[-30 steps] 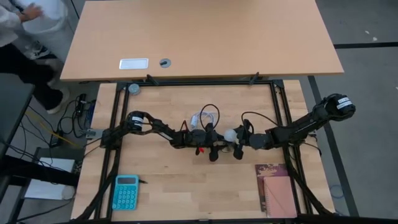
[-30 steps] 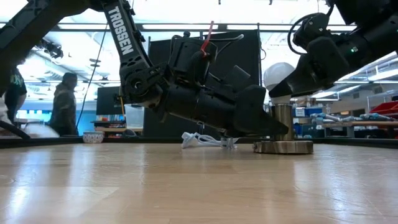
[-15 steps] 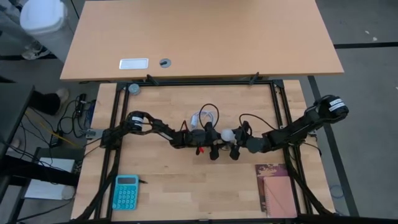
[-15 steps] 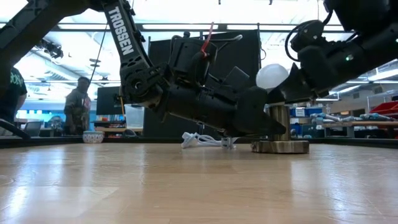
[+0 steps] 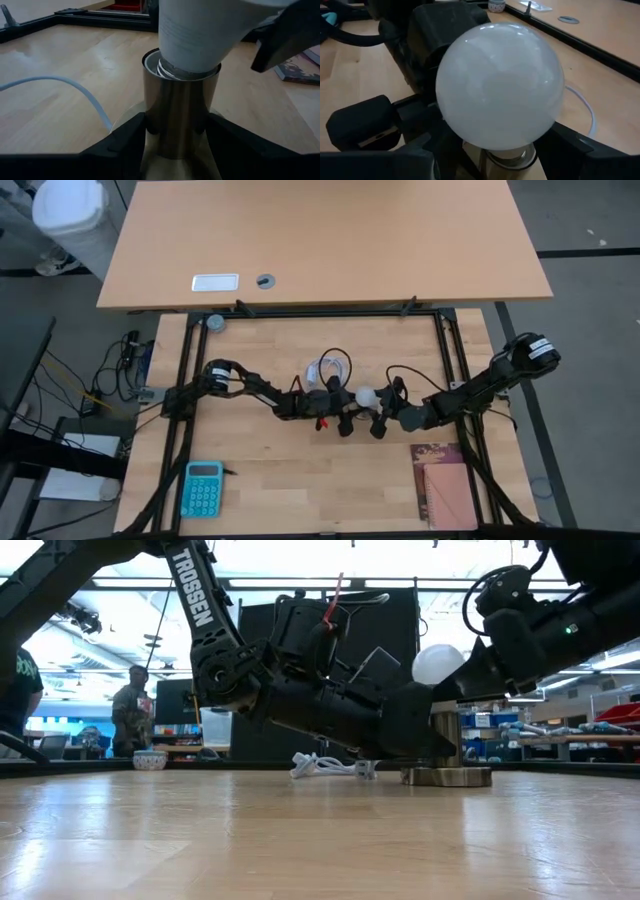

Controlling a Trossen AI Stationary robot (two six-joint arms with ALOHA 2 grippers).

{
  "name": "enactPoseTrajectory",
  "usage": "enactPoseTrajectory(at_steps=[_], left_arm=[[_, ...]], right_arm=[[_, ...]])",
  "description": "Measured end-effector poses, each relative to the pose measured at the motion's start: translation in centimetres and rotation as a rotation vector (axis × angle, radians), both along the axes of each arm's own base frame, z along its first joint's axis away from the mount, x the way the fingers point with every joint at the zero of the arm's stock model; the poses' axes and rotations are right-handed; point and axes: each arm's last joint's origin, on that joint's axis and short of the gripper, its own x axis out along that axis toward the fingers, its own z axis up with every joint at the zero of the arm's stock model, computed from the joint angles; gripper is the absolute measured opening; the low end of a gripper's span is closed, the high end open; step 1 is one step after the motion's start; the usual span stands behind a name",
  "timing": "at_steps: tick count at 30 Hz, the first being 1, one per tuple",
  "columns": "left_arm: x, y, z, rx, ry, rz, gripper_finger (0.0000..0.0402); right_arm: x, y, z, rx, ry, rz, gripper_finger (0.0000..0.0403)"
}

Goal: Screw lightbulb
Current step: Insert the white lightbulb into the lamp socket

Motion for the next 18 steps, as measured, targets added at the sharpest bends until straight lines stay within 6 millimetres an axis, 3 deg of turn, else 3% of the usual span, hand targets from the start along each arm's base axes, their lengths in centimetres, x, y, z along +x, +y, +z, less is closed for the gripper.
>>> enactPoseTrajectory(at_steps=[18], left_arm=[[-0.1,-1.0,0.1,0.011,-0.010,0.109,0.0208]], right_arm=[[0.0,-0.6,-0.1,0.039,-0.023,-0.069,0.0225]])
